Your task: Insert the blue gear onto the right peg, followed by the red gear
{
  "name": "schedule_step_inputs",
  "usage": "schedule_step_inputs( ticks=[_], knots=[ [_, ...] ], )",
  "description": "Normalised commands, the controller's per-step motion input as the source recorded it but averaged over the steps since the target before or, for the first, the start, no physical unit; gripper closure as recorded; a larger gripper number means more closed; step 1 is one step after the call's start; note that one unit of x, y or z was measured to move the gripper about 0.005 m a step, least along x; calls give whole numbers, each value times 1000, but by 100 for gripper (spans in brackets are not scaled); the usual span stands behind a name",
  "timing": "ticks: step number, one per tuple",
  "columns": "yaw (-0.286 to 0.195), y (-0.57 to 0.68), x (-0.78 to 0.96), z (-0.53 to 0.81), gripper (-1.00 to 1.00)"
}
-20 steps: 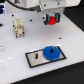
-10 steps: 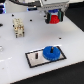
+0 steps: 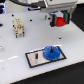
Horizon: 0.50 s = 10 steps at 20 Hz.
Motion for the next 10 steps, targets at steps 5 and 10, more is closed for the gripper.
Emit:
schedule_step_inputs(
  ticks=[5,10],
  knots=[
    [0,-133,831,269,100],
    [0,-198,778,166,100]
  ],
)
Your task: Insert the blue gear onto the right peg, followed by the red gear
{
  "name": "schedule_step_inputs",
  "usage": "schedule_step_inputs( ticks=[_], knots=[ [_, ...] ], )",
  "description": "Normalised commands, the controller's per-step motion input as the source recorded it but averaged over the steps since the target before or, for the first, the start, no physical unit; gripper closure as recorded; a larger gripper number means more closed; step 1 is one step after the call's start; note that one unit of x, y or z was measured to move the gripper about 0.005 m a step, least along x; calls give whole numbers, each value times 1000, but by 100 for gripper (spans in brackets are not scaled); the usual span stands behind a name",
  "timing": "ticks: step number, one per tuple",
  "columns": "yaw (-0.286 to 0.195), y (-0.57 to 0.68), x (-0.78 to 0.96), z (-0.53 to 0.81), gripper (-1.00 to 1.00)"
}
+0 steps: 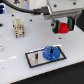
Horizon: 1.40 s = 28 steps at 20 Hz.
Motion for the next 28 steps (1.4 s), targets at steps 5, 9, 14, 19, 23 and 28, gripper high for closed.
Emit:
schedule_step_inputs(
  ticks=[5,9,14,19,23,28],
  knots=[
    [0,-214,691,67,100],
    [0,-192,471,9,100],
    [0,-167,319,-33,100],
    [0,-90,155,-102,100],
    [0,-112,98,-178,100],
    [0,-59,67,-28,100]
  ],
)
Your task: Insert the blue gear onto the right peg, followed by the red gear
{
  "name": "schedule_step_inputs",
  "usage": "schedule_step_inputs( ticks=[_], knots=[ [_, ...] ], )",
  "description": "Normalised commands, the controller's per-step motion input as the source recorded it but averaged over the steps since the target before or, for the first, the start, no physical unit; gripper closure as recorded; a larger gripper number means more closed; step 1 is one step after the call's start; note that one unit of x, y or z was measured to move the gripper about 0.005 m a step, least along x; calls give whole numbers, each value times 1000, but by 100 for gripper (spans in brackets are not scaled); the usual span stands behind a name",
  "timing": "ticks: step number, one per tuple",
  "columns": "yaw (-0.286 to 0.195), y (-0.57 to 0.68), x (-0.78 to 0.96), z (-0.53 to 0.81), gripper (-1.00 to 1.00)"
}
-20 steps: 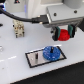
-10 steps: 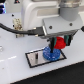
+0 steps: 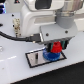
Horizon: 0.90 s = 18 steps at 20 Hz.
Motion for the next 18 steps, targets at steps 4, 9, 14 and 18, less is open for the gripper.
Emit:
schedule_step_inputs(
  ticks=[4,9,14,18],
  knots=[
    [0,-29,38,83,100],
    [0,-61,17,380,100],
    [0,-155,109,238,100],
    [0,-147,138,45,100]
  ],
)
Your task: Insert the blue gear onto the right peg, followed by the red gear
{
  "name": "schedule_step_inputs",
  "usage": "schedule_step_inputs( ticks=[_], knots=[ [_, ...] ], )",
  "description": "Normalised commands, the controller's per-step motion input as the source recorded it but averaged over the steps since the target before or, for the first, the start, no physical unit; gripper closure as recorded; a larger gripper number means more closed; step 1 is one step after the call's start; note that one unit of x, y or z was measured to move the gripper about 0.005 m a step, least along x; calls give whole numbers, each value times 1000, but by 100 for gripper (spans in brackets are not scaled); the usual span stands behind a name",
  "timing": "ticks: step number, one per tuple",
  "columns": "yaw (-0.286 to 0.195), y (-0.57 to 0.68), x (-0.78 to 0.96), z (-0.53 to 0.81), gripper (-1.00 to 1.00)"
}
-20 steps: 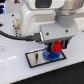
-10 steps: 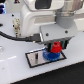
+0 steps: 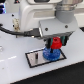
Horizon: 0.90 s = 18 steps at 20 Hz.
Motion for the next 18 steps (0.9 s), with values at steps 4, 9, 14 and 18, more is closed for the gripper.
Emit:
schedule_step_inputs(
  ticks=[4,9,14,18],
  knots=[
    [0,-116,180,-117,100],
    [0,-103,210,-147,100],
    [0,-145,247,-158,100],
    [0,-11,259,-107,100]
  ],
)
